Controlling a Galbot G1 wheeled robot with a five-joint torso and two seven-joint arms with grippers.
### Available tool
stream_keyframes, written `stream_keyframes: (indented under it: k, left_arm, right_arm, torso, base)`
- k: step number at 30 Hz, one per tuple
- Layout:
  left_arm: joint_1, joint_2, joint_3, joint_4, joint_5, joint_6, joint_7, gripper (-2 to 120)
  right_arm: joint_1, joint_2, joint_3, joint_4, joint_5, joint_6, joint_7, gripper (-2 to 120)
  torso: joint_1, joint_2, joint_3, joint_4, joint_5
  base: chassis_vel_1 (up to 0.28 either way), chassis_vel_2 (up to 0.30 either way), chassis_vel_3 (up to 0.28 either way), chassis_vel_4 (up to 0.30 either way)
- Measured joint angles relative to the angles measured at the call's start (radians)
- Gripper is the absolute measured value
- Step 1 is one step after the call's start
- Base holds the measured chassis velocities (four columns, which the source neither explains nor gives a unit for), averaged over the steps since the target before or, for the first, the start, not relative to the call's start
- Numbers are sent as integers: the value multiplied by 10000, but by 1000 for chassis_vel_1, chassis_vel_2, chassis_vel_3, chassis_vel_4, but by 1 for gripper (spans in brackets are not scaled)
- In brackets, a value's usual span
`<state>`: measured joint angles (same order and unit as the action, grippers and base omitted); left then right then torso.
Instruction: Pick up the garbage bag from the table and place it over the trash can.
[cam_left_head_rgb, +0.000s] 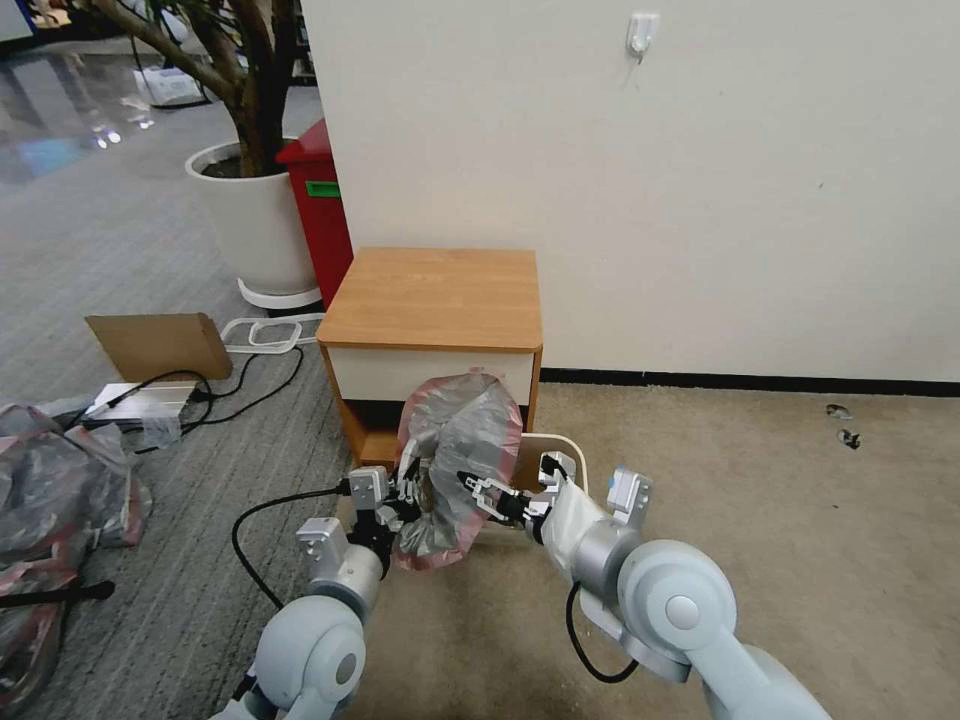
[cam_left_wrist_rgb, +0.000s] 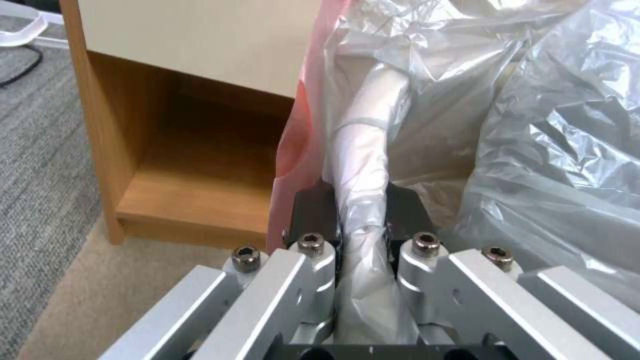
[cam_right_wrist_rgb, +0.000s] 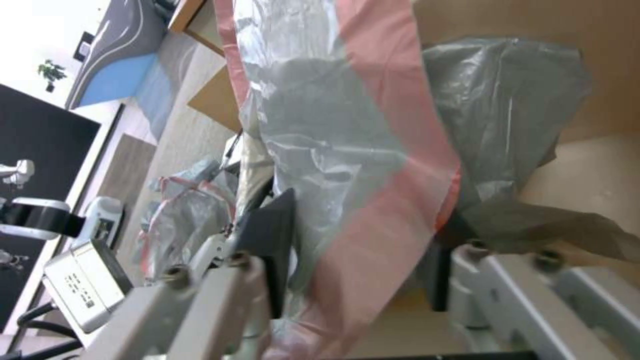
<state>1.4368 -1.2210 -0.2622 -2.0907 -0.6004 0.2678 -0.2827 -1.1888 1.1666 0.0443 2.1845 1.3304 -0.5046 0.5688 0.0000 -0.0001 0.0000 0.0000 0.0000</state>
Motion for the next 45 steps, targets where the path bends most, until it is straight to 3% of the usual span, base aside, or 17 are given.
stream_keyframes:
  k: [6,10,12,24,34,43,45]
  left_arm:
    - [-3,-46,33,59,-46,12,-48,7]
    - [-10,-105,77,105,-160,74,-250,7]
    - [-10,-117,82,112,-179,87,-280,7]
    - [-71,-167,26,117,-844,404,-717,7]
    - [-204,-191,-237,105,-1324,480,-926,7]
    - [-330,-147,-657,75,-1694,612,-932,7]
    - [-330,-143,-646,73,-1679,617,-943,7]
  right_arm:
    - [4,56,-56,-27,-389,0,-16,21]
    - [-13,3,-2,104,-636,1,-77,2]
    - [-19,-33,63,126,-775,5,-137,0]
    - [30,-619,1154,604,-913,-174,-223,0]
    - [-181,-1323,2112,1076,-174,-396,128,0]
    - [-1152,-1506,2917,1708,174,-869,125,0]
    - [-1201,-1490,3041,1868,153,-1145,108,7]
  torso:
    - [1,0,0,0,0]
    - [1,0,0,0,0]
    - [1,0,0,0,0]
    - [0,0,0,-1,2]
    - [0,0,0,0,2]
    - [0,0,0,-1,1]
    - [0,0,0,-1,0]
  base:
    - [0,0,0,0]
    - [0,0,0,0]
    - [0,0,0,0]
    - [0,0,0,0]
    - [0,0,0,0]
    - [0,0,0,0]
    - [0,0,0,0]
